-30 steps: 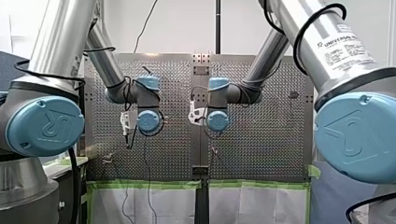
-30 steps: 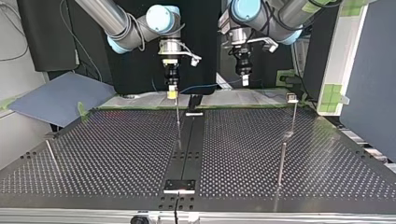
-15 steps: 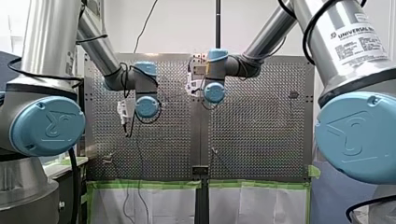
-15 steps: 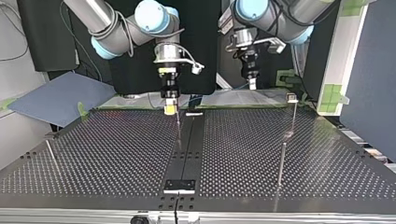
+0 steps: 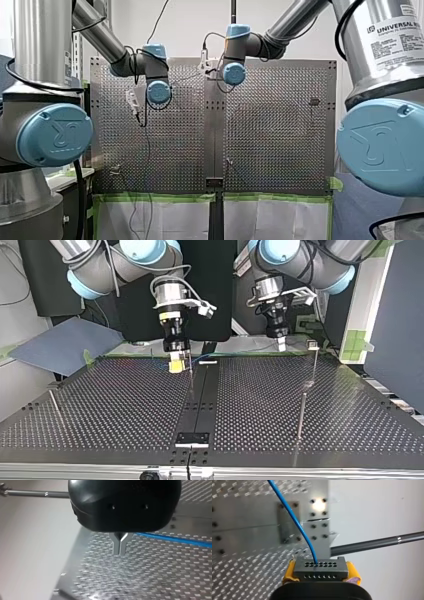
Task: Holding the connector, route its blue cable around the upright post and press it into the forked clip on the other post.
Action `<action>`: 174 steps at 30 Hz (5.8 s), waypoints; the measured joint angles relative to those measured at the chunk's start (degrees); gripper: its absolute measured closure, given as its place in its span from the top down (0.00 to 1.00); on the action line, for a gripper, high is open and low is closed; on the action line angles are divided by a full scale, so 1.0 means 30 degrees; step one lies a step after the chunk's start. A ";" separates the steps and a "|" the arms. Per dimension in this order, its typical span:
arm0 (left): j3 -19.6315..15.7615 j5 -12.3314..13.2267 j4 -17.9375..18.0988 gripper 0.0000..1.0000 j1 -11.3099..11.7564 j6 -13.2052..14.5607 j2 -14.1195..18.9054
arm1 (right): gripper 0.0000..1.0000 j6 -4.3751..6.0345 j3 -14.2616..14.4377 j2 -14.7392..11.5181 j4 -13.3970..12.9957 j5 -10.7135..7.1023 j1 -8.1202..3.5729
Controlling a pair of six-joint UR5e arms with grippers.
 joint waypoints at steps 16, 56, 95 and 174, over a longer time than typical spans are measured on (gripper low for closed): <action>0.2774 -0.0423 -0.2794 0.00 0.0951 -0.0322 0.2786 | 0.00 0.0180 -0.0775 -0.0394 0.1270 -0.1718 -0.0286; 0.7412 0.5899 -0.6812 0.00 0.7308 -0.1691 -0.0473 | 0.00 0.0368 -0.5743 0.2914 0.3117 -0.3028 -0.0996; 1.0697 0.9424 -0.5977 0.00 1.0645 -0.3739 -0.3688 | 0.00 0.0285 -0.6749 0.5210 0.3132 -0.3131 -0.1364; 0.7601 0.9505 -0.4511 1.00 0.9024 -0.4862 -0.5278 | 0.00 0.0348 -0.2541 0.8066 0.1917 -0.1969 -0.2210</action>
